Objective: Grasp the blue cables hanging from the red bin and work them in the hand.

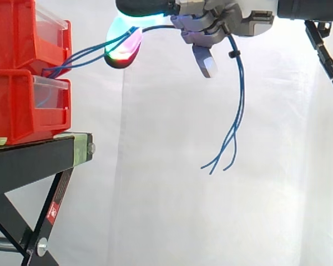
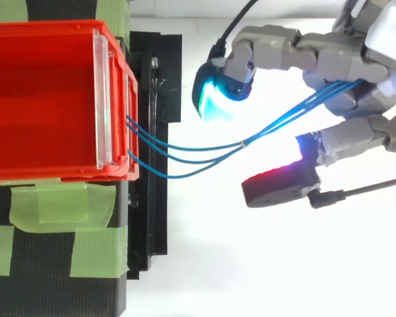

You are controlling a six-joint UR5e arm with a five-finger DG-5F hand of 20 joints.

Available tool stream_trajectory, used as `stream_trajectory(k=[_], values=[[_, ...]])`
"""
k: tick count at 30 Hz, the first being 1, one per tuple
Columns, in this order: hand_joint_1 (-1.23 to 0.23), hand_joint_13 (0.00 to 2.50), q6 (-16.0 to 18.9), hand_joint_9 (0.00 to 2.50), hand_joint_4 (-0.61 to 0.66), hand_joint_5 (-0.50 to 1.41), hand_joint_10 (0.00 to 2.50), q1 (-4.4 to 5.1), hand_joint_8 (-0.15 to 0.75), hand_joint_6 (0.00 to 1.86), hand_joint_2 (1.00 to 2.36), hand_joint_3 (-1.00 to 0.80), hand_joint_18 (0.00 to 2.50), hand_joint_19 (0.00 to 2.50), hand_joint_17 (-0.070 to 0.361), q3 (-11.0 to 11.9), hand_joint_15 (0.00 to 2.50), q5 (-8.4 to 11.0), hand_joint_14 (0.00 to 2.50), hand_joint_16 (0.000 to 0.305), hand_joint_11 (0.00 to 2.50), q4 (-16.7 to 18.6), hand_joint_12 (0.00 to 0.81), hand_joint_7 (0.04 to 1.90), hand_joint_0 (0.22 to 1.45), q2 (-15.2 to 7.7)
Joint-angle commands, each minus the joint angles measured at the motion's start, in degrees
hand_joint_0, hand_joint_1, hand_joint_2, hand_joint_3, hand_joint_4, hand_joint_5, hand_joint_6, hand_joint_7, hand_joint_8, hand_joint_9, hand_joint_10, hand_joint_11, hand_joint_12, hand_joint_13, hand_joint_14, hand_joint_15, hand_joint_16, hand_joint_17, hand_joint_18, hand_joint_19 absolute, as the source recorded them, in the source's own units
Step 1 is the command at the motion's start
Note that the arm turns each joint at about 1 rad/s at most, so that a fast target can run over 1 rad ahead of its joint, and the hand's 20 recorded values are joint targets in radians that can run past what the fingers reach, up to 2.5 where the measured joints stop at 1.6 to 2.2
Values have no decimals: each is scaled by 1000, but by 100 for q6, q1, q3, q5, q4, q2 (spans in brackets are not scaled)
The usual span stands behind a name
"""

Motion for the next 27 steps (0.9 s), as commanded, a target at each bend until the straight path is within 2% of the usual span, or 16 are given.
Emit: stream_trajectory(k=[1, 7, 14, 19, 27], values=[[-552, 1747, -1, 1601, 295, 285, 2500, 14, 350, 4, 1022, -526, 2483, 559, 139, -1, 1461, 68, 2500, 186, 2500, -8, 470, 1286, 1018, 0], [-582, 1747, -1, 1601, 300, 263, 2500, 32, 350, 4, 1016, -674, 2483, 559, 139, -1, 1461, 226, 2500, 186, 2500, -25, 470, 1292, 948, 0], [-590, 1747, 34, 1601, 292, 257, 2500, 67, 350, 4, 1011, -773, 2483, 559, 139, -1, 1461, 270, 2500, 186, 2500, -16, 470, 1290, 903, -167], [-609, 1747, -1, 1601, 305, 256, 2500, 111, 350, 4, 1008, -837, 2483, 559, 139, -1, 1461, 314, 2500, 186, 2500, -16, 470, 1293, 888, -176], [-649, 1747, -1, 1601, 301, 275, 2500, 225, 350, 1, 1004, -900, 2483, 559, 139, -1, 1461, 604, 2500, 186, 2500, -25, 470, 1340, 902, -176]])
